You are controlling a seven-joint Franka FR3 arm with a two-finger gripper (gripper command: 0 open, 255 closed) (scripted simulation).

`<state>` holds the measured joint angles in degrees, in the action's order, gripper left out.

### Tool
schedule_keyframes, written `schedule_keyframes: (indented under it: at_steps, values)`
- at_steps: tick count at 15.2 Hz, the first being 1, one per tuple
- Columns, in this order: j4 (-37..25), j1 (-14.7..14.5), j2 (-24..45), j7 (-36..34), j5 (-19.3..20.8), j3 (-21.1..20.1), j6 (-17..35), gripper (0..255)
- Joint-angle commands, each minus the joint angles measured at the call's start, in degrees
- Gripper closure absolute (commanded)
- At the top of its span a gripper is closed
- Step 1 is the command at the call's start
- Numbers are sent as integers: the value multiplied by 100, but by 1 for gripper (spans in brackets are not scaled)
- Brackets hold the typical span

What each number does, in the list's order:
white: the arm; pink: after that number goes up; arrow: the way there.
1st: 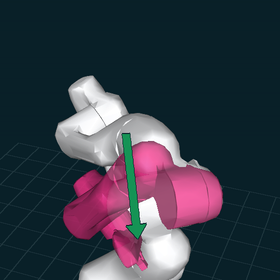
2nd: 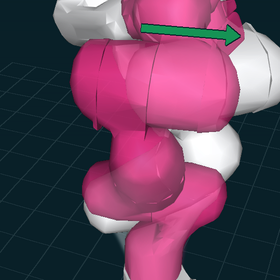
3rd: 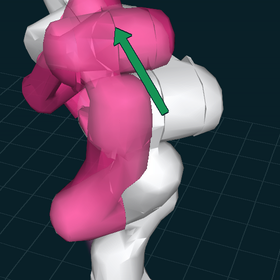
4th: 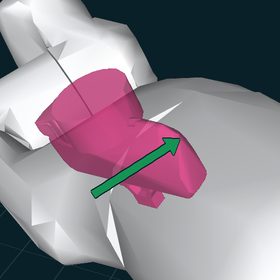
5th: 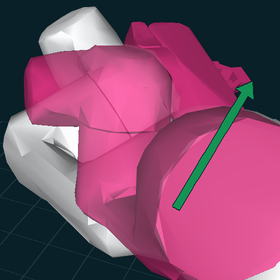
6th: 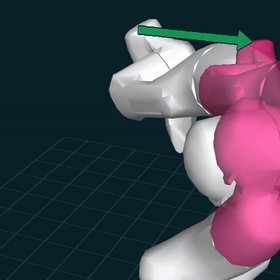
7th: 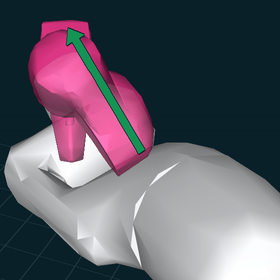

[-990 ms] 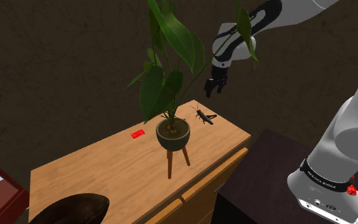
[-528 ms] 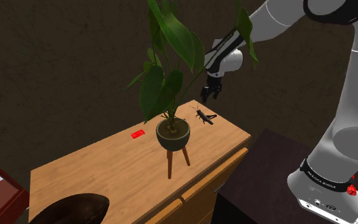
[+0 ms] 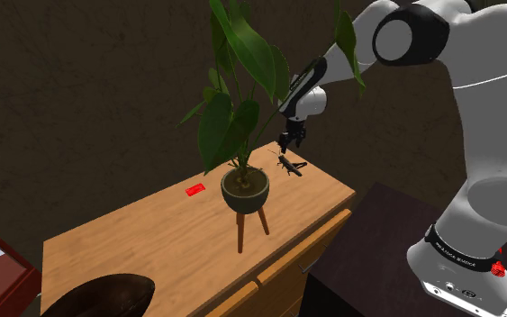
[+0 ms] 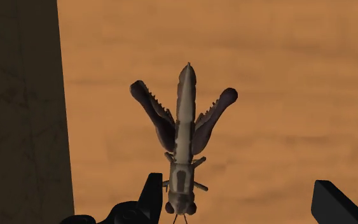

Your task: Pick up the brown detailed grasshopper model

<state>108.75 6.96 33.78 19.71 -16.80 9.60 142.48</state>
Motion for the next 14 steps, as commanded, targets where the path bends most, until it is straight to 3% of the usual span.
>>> schedule_keyframes:
  at_steps: [1, 5, 14]
  values:
    - [-488, 112, 490, 38, -40, -24, -23, 0]
    - [-1445, 289, 1380, 26, -65, -54, -122, 0]
    - [-1673, 358, 1875, 88, -139, -147, 149, 0]
